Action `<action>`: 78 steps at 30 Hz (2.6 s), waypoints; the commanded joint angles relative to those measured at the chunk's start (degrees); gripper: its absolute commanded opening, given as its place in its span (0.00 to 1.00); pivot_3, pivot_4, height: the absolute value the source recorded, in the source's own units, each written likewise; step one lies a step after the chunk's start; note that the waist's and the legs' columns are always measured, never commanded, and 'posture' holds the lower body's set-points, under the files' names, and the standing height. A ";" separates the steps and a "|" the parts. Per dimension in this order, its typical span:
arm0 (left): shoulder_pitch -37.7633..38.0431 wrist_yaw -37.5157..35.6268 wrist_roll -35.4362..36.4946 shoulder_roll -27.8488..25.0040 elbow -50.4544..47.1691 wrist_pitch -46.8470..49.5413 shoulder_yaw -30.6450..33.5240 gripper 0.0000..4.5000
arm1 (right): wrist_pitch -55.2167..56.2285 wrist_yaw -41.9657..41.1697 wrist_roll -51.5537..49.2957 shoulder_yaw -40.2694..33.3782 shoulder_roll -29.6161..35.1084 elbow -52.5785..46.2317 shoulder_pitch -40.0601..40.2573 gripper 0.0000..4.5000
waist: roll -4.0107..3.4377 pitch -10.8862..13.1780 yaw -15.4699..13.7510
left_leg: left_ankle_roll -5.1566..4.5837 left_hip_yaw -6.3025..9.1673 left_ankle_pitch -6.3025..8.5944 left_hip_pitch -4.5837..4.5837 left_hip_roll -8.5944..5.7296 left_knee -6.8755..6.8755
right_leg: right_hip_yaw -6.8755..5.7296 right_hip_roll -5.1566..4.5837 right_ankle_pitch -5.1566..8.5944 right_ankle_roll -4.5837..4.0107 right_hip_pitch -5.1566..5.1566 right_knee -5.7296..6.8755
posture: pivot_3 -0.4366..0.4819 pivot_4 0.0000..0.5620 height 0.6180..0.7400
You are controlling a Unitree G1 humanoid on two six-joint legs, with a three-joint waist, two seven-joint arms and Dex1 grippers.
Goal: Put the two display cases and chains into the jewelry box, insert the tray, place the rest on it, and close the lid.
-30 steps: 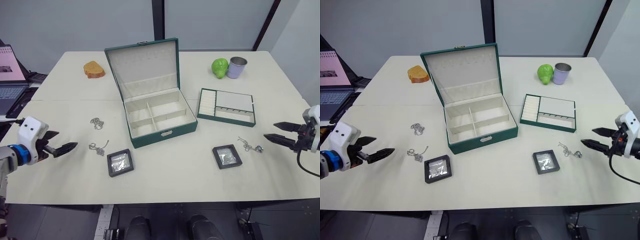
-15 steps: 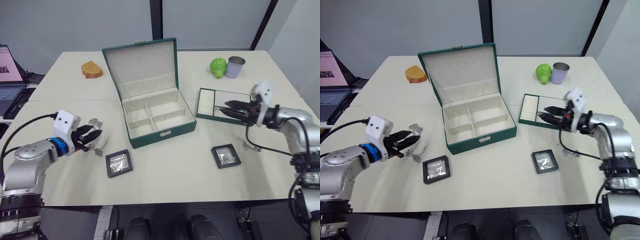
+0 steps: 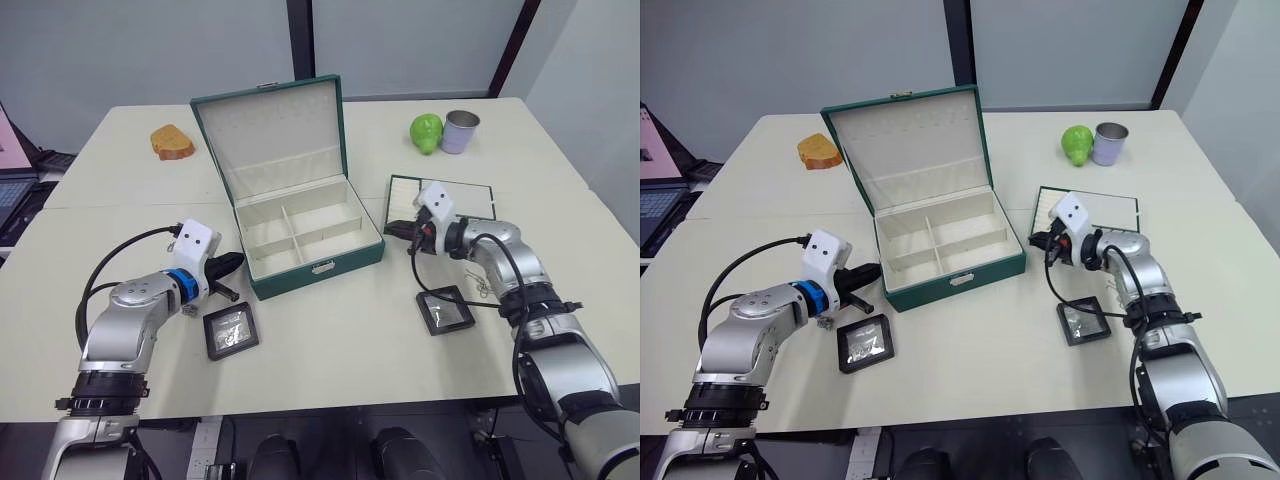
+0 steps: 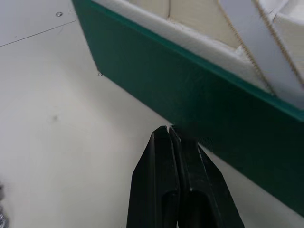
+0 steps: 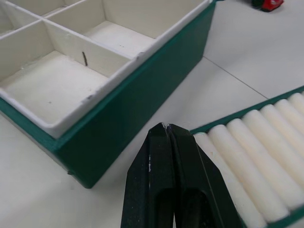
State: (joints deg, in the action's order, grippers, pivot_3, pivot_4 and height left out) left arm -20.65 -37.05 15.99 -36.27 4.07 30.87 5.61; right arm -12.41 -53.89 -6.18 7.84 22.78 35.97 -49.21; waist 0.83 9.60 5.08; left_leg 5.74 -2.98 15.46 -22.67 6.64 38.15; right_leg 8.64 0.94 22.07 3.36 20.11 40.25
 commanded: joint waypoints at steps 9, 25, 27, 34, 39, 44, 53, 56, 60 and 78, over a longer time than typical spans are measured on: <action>-2.98 -3.82 -0.76 0.82 -1.79 -0.75 -3.61 0.00 | -7.62 -5.35 -3.21 1.04 0.95 -16.62 6.57 0.00 | 0.00 0.00 -0.36 | 0.00 0.19 0.00 -0.09 -0.04 0.01 | -0.20 -0.02 0.00 0.00 -0.03 0.00 | 0.48 0.27 1.00; -10.40 -8.20 -6.10 3.68 10.07 -6.85 -6.70 0.00 | -15.91 -2.73 -4.69 -1.34 1.75 -29.28 13.42 0.00 | 0.01 -0.01 -0.69 | 0.00 0.58 0.00 -0.13 -0.16 -0.02 | -0.39 -0.02 0.00 0.00 -0.16 -0.01 | 0.48 0.27 1.00; -10.45 -8.64 -6.35 3.85 10.24 -6.98 -6.62 0.00 | -15.99 -2.57 -4.68 -1.56 1.78 -29.30 13.44 0.00 | 0.01 -0.01 -0.70 | 0.00 0.60 0.00 -0.13 -0.16 -0.03 | -0.40 -0.02 0.00 0.00 -0.17 -0.01 | 0.48 0.27 1.00; -8.63 -8.69 -6.16 3.68 8.08 -6.04 -5.83 0.00 | -15.53 -2.84 -4.45 -1.64 2.02 -28.25 12.99 0.00 | 0.01 -0.01 -0.67 | 0.00 0.64 0.00 -0.13 -0.17 -0.04 | -0.41 -0.02 0.00 0.00 -0.18 -0.01 | 0.48 0.27 1.00; -7.96 -8.34 -6.21 3.54 7.47 -5.94 -5.23 0.00 | -15.57 -3.18 -4.53 -1.42 2.04 -28.31 13.04 0.00 | 0.01 -0.01 -0.63 | 0.00 0.65 0.00 -0.13 -0.17 -0.04 | -0.41 -0.02 0.00 0.00 -0.18 -0.02 | 0.48 0.27 1.00; -7.76 -8.49 -6.08 4.08 6.78 -5.69 -5.56 0.00 | -15.64 -3.43 -4.59 -1.59 2.45 -28.32 12.97 0.00 | 0.01 -0.01 -0.63 | 0.00 0.65 0.00 -0.13 -0.17 -0.04 | -0.41 -0.02 0.00 0.00 -0.18 -0.02 | 0.48 0.27 1.00; -8.30 -8.31 -6.59 4.95 7.87 -6.56 -5.70 0.00 | -16.10 -3.17 -5.08 -1.89 3.39 -29.42 14.06 0.00 | 0.01 -0.01 -0.75 | 0.00 0.68 0.00 -0.15 -0.18 -0.05 | -0.43 -0.02 0.00 0.00 -0.22 -0.06 | 0.48 0.27 1.00; -8.54 -8.36 -6.75 5.06 8.36 -6.80 -5.61 0.00 | -16.25 -2.98 -5.23 -1.93 3.37 -29.61 14.21 0.00 | 0.01 -0.01 -0.81 | 0.00 0.71 0.00 -0.14 -0.19 -0.05 | -0.45 -0.02 0.00 0.00 -0.26 -0.10 | 0.48 0.27 1.00; -9.21 -8.42 -6.93 4.90 8.88 -6.95 -5.25 0.00 | -16.41 -2.87 -5.35 -2.10 3.26 -29.68 14.29 0.00 | 0.01 -0.01 -0.95 | 0.00 0.76 0.00 -0.14 -0.19 -0.04 | -0.50 -0.02 0.00 0.00 -0.30 -0.13 | 0.48 0.27 1.00; -10.04 -7.89 -7.37 4.52 10.32 -8.43 -4.14 0.00 | -15.51 -2.05 -5.01 -2.98 3.34 -27.47 13.96 0.00 | 0.01 -0.01 -0.99 | 0.00 0.84 0.00 -0.14 -0.20 -0.05 | -0.56 -0.02 0.00 0.00 -0.36 -0.17 | 0.48 0.27 1.00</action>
State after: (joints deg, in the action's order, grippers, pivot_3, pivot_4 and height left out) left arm -29.48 -43.40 7.83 -32.49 15.80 23.95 2.67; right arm -29.17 -55.77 -9.69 4.60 26.82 9.73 -34.50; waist 0.84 9.59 4.09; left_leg 5.74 -2.14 15.46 -22.81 6.44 38.10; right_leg 8.08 0.92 22.07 3.36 19.74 40.08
